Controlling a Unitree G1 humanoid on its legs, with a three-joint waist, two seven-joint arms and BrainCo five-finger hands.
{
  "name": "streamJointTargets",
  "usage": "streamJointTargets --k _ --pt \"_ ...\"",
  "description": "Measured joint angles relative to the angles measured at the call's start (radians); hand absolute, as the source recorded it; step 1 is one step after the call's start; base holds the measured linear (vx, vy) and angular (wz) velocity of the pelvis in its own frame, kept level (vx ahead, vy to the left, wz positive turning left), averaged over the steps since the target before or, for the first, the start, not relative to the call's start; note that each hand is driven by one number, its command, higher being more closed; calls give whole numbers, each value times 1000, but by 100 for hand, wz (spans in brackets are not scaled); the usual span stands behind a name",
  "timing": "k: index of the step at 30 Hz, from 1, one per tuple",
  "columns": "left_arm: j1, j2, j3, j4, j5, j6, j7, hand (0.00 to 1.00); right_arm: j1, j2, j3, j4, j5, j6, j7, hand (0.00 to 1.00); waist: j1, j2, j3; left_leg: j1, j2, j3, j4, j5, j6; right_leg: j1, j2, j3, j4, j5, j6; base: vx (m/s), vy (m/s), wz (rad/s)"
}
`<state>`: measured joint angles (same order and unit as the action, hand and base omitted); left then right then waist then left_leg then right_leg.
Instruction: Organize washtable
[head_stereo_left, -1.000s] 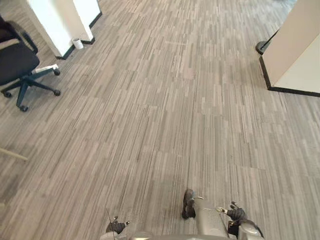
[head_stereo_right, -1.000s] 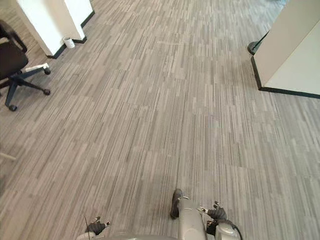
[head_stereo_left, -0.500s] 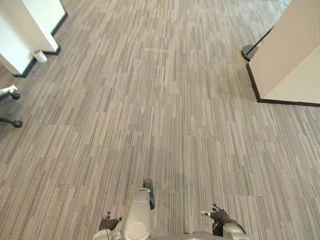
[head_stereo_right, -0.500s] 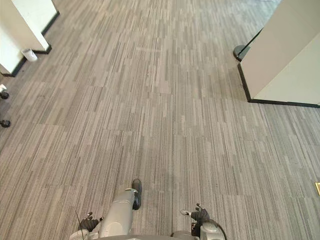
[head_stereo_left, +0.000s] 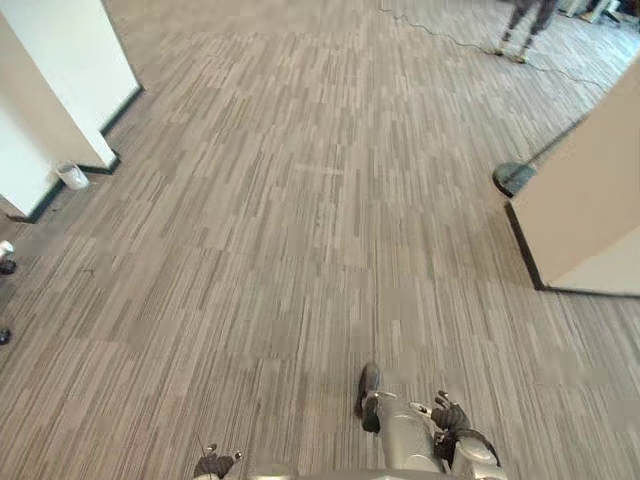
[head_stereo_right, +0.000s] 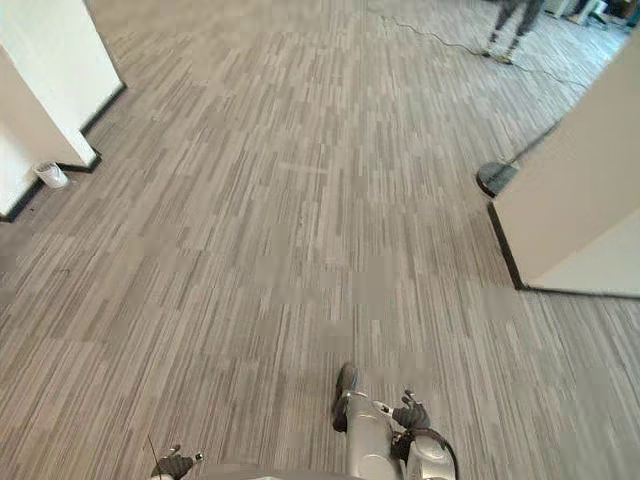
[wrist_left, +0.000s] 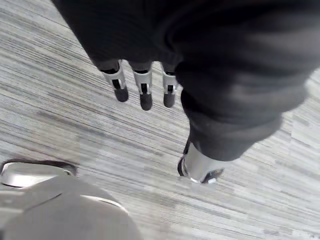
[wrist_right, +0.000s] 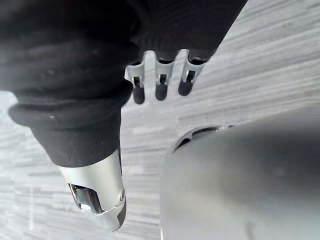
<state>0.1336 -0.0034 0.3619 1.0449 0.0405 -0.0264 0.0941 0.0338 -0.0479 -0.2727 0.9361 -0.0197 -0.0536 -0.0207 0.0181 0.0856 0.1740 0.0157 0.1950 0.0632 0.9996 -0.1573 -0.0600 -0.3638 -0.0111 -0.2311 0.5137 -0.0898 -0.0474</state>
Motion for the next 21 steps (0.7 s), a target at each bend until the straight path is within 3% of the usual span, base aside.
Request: streamJointTargets --k 1,2,4,6,8,9,10,11,12,13,15,16,17,18,19,20,21 --pt "0 -7 15 -2 0 1 0 0 0 3 -1 -1 1 3 -1 0 2 2 4 -42 25 9 75 32 -1 19 15 8 -9 -19 -5 913 -82 -53" --pt "-4 -10 23 -10 0 1 -1 0 0 2 -5 3 2 16 -11 0 6 12 7 -114 78 42 195 -12 24 83 45 25 -48 -42 -18 721 -48 -35" --pt "-3 4 20 -27 -3 -1 -1 0 4 9 -3 39 2 27 -25 0 16 -19 23 -185 79 48 228 -73 21 222 51 48 -139 -59 -14 658 -26 -24" --pt "2 26 10 -38 -3 -7 -1 0 2 20 -1 94 2 26 -26 0 35 -65 25 -280 44 66 96 -137 16 350 30 84 -240 -59 -13 596 38 -34" --pt "3 29 0 -44 -5 -5 -1 0 -6 25 -3 102 2 27 -29 0 53 -78 27 -367 24 81 -112 -148 15 410 10 107 -295 -73 10 478 147 -41" --pt "4 31 -7 -42 -12 -5 -1 0 -9 23 -3 108 3 25 -33 0 53 -77 32 -402 5 69 -327 -124 -11 435 -5 119 -312 -99 50 348 195 -27" --pt "4 31 -12 -41 -12 -5 -1 0 -11 20 -4 112 5 24 -36 0 51 -71 35 -415 -7 51 -495 -88 -31 452 -15 126 -311 -135 63 524 358 -30" --pt "9 37 -19 -35 -14 -6 -1 0 -6 16 -3 125 9 24 -42 0 56 -80 35 -400 -24 36 -566 50 -35 475 -35 149 -303 -177 93 444 328 -29" --pt "16 33 -20 -32 -19 -7 -1 0 -9 15 1 140 9 23 -43 0 63 -80 29 -386 -42 39 -564 82 -29 488 -45 164 -301 -193 96 563 370 -42" --pt "25 52 -26 -31 -29 -9 -1 0 -12 25 16 159 8 23 -39 0 72 -114 26 -394 -80 39 -512 37 -5 490 -75 190 -272 -219 88 525 286 -45" --pt "19 74 -28 -18 -30 -7 -4 0 -17 38 16 168 0 19 -30 0 72 -150 22 -403 -111 46 -411 -53 67 398 -104 240 -16 -246 131 521 276 -25" --pt "20 86 -30 -11 -31 -6 -4 0 -17 45 15 171 -3 18 -28 0 68 -165 28 -388 -125 59 -397 -78 81 356 -122 254 108 -238 153 479 225 -2" --pt "25 105 -31 4 -31 -5 -3 0 -27 53 15 178 -1 18 -19 0 61 -198 38 -333 -153 87 -382 -125 103 278 -164 277 324 -157 226 580 222 -6" --pt "38 113 -38 13 -32 4 -3 0 -34 55 18 179 -1 18 -13 0 52 -203 42 -260 -172 100 -386 -164 121 230 -186 295 483 0 289 379 126 -9" --pt "45 115 -51 12 -32 5 -3 0 -34 55 18 178 -1 18 -11 0 48 -201 43 -224 -173 103 -390 -180 130 213 -183 298 552 33 293 477 117 -19" --pt "45 118 -69 12 -31 7 -4 0 -35 51 19 174 -5 12 4 0 50 -193 45 -135 -172 102 -422 -211 138 143 -167 268 679 3 238 376 76 -18" --pt "46 119 -69 13 -31 8 -5 0 -36 51 20 168 -4 10 6 0 48 -192 44 -109 -172 103 -444 -215 136 115 -163 250 690 -24 205 571 92 -15"
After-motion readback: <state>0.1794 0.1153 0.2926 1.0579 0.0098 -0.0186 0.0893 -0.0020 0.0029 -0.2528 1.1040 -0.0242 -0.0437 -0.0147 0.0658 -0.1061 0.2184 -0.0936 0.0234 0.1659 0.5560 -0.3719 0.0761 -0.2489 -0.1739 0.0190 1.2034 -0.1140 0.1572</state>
